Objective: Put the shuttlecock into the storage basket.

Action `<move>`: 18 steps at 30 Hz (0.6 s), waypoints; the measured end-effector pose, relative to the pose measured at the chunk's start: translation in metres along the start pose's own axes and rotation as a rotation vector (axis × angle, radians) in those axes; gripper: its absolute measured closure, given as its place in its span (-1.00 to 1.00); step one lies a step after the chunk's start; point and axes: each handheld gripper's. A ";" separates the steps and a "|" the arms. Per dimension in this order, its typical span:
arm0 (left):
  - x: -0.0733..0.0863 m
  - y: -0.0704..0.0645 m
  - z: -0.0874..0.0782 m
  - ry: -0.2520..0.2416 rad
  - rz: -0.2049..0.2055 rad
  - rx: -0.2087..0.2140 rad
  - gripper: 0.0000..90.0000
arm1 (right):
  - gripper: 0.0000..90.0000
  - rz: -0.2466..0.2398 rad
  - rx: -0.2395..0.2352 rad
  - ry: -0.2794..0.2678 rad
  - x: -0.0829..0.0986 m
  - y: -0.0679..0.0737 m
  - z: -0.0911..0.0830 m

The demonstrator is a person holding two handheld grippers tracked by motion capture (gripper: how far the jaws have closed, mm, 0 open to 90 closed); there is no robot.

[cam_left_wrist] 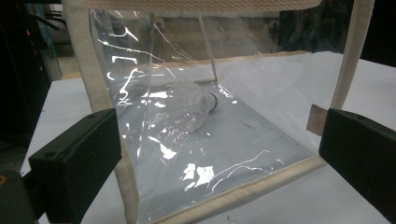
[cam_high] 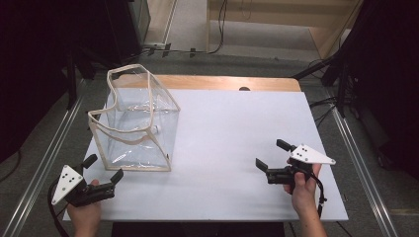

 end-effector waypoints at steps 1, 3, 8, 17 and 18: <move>0.000 0.000 0.000 -0.001 -0.001 0.001 -1.00 | -1.00 0.006 0.009 -0.003 0.002 -0.002 -0.002; 0.000 0.001 0.000 -0.004 -0.009 0.002 -1.00 | -1.00 0.013 0.020 -0.005 0.005 -0.007 -0.007; 0.000 0.000 0.000 -0.002 -0.008 -0.001 -1.00 | -1.00 0.018 0.062 -0.010 0.011 -0.019 -0.021; 0.000 0.001 0.000 -0.006 -0.013 0.001 -1.00 | -1.00 0.050 0.121 -0.018 0.026 -0.037 -0.044; 0.000 0.001 0.000 -0.005 -0.012 0.000 -1.00 | -1.00 0.049 0.126 -0.020 0.027 -0.039 -0.046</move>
Point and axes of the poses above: each handheld gripper's, and its own axes: z roughly forward along the jaws, x roughly out of its underside, y roughly to its left, and after that the axes turned 8 degrees about -y, right-handed
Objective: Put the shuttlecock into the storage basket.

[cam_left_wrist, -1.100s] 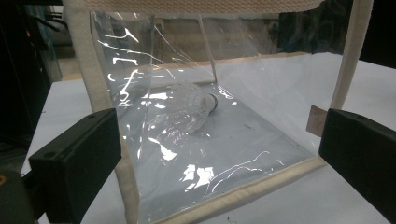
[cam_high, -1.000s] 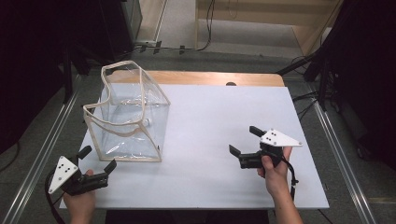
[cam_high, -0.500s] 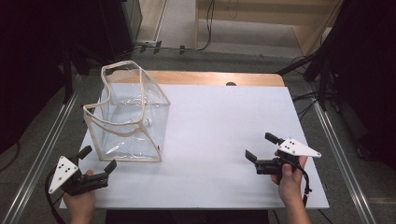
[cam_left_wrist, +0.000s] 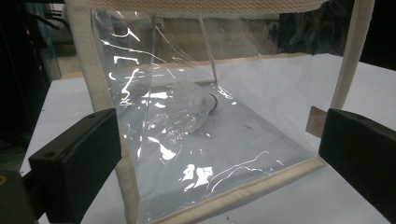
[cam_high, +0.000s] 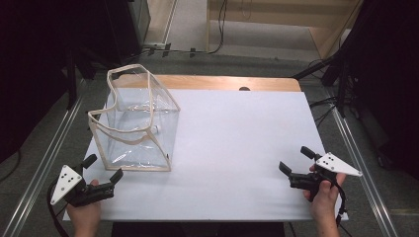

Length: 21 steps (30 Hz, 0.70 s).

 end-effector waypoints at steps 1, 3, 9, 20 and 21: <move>0.000 0.000 0.000 0.001 0.000 0.000 -1.00 | -1.00 0.006 0.005 -0.002 0.001 -0.001 -0.002; 0.000 0.000 -0.001 -0.001 0.001 0.001 -1.00 | -1.00 0.009 0.012 -0.008 0.002 -0.005 -0.005; 0.000 0.001 0.000 -0.004 -0.002 -0.003 -1.00 | -1.00 0.022 0.037 -0.016 0.010 -0.016 -0.012; 0.000 0.001 -0.001 -0.006 -0.004 -0.001 -1.00 | -1.00 0.038 0.068 -0.057 0.017 -0.030 -0.028; 0.000 0.002 -0.001 -0.006 -0.005 0.000 -1.00 | -1.00 0.036 0.071 -0.061 0.017 -0.031 -0.029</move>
Point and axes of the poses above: each handheld gripper's, and its own axes: z roughly forward along the jaws, x roughly out of its underside, y roughly to its left, and after that the axes turned 8 degrees about -y, right-handed
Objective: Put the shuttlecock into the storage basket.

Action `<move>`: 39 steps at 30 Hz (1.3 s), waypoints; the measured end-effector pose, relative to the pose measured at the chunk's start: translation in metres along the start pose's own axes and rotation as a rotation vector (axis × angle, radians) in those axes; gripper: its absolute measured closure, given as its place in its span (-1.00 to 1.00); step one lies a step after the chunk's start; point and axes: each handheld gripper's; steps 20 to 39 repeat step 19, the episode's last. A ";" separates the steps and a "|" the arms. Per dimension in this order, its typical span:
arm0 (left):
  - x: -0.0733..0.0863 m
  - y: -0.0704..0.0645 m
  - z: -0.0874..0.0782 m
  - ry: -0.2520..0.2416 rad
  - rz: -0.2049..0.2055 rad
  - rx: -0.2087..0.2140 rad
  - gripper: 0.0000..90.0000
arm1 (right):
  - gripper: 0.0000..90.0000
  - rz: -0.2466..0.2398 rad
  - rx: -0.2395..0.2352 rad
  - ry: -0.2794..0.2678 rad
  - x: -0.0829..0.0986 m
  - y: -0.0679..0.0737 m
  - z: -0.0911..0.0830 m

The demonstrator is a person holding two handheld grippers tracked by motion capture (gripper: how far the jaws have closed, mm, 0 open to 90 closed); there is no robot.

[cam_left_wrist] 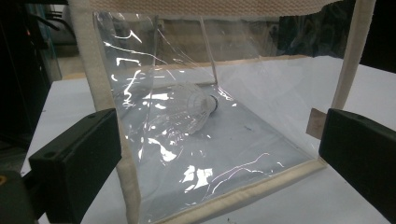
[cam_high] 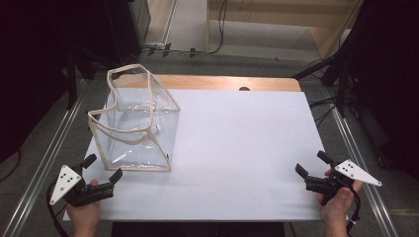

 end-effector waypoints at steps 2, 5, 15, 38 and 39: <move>0.000 0.000 0.000 -0.002 -0.004 -0.002 -1.00 | -1.00 0.004 0.006 -0.007 0.000 -0.001 -0.002; 0.000 -0.001 0.000 0.002 0.004 -0.001 -1.00 | -1.00 0.015 0.010 -0.016 0.001 -0.002 -0.004; 0.000 0.000 0.001 0.001 0.005 -0.001 -1.00 | -1.00 0.006 0.012 -0.016 0.002 -0.002 -0.002; 0.000 0.000 0.001 -0.001 0.004 -0.002 -1.00 | -1.00 0.015 0.018 -0.017 0.002 -0.001 -0.002; 0.000 0.000 0.001 -0.001 0.004 -0.002 -1.00 | -1.00 0.015 0.018 -0.017 0.002 -0.001 -0.002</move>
Point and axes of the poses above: each handheld gripper's, and its own axes: z roughly forward along the jaws, x roughly out of its underside, y roughly to its left, and after that the axes turned 8 degrees about -y, right-handed
